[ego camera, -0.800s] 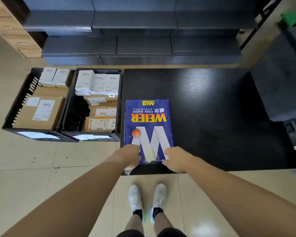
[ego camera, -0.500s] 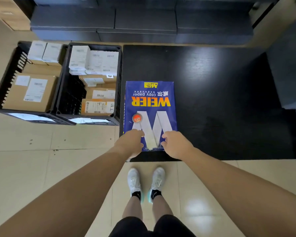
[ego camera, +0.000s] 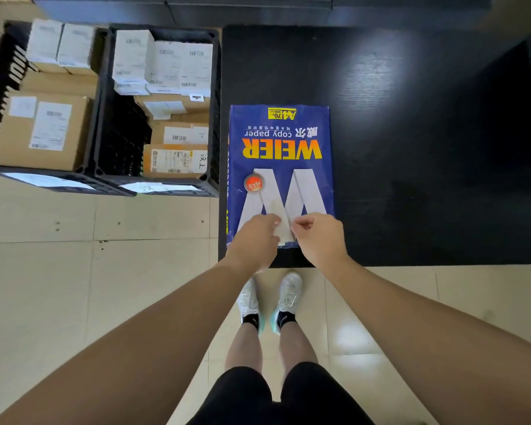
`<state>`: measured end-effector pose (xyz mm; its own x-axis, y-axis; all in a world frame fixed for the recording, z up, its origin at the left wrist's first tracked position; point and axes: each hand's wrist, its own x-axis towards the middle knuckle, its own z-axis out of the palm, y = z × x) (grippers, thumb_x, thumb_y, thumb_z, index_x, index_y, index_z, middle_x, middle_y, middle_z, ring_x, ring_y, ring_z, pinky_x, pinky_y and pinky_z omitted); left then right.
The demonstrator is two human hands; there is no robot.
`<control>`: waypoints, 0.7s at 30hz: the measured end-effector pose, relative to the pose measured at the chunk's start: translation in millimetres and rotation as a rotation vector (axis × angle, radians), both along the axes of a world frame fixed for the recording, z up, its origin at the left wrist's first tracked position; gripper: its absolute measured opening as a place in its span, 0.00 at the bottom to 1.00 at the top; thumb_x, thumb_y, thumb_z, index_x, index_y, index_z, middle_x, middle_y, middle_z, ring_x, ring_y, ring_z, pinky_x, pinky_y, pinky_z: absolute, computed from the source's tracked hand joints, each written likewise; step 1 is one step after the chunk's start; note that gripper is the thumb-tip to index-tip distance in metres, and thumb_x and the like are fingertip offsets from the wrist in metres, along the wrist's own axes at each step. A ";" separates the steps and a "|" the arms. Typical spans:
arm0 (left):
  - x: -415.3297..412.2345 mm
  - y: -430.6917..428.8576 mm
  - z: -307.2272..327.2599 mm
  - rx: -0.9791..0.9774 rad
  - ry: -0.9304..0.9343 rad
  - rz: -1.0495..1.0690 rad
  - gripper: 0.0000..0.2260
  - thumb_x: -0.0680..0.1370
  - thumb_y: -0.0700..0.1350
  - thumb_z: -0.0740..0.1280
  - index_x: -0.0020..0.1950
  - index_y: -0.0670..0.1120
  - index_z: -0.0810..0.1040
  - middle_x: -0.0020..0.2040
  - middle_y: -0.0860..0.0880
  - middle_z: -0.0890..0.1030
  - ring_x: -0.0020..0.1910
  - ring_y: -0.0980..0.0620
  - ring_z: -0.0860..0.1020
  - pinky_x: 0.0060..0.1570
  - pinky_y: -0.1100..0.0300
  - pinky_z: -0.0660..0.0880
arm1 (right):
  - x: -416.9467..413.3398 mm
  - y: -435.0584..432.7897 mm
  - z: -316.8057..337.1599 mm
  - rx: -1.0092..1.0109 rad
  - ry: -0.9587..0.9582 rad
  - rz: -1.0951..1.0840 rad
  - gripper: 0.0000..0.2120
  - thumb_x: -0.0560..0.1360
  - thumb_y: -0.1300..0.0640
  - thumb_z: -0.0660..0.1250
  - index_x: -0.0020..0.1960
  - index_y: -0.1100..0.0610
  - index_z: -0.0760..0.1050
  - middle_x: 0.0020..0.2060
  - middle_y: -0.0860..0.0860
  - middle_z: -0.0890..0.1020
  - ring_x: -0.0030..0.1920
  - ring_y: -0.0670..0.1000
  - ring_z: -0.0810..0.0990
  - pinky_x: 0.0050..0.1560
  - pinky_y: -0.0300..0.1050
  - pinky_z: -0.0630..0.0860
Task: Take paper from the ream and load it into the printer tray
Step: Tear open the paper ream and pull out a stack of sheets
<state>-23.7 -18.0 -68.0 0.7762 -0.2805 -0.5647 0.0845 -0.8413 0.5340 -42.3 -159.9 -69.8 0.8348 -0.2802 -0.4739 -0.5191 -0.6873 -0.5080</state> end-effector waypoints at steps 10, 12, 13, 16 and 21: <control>3.8 2.7 -3.8 -0.041 0.003 0.041 0.15 0.79 0.38 0.64 0.65 0.47 0.75 0.55 0.46 0.80 0.47 0.50 0.74 0.46 0.62 0.67 | -6.3 4.2 -14.4 -0.193 -0.089 0.092 0.17 0.76 0.60 0.64 0.29 0.53 0.70 0.30 0.52 0.74 0.31 0.52 0.74 0.32 0.42 0.70; 3.7 2.8 -3.0 -0.046 0.002 0.043 0.15 0.79 0.38 0.65 0.65 0.47 0.75 0.53 0.47 0.78 0.46 0.51 0.72 0.46 0.63 0.67 | -6.2 4.5 -16.3 -0.167 -0.092 0.060 0.15 0.75 0.60 0.65 0.30 0.54 0.73 0.32 0.52 0.77 0.32 0.52 0.75 0.33 0.41 0.72; 3.8 2.9 -2.4 -0.048 0.003 0.046 0.15 0.79 0.38 0.65 0.65 0.47 0.74 0.51 0.49 0.76 0.46 0.51 0.72 0.46 0.63 0.66 | -5.5 4.7 -16.4 -0.144 -0.087 0.048 0.13 0.75 0.60 0.66 0.32 0.55 0.77 0.34 0.52 0.79 0.34 0.51 0.77 0.35 0.41 0.75; 4.6 2.5 -1.2 -0.056 0.007 0.047 0.15 0.78 0.38 0.65 0.64 0.48 0.74 0.50 0.50 0.75 0.45 0.50 0.73 0.45 0.62 0.67 | -2.3 4.8 -14.9 -0.083 -0.076 0.021 0.07 0.76 0.58 0.68 0.41 0.56 0.82 0.39 0.52 0.82 0.37 0.50 0.80 0.37 0.39 0.75; 5.7 2.2 -3.3 -0.045 0.006 0.031 0.14 0.78 0.39 0.67 0.62 0.48 0.73 0.51 0.47 0.77 0.44 0.48 0.75 0.44 0.59 0.70 | -3.1 4.7 -13.9 -0.056 -0.081 0.032 0.04 0.76 0.57 0.68 0.48 0.57 0.80 0.45 0.52 0.80 0.42 0.51 0.81 0.41 0.43 0.79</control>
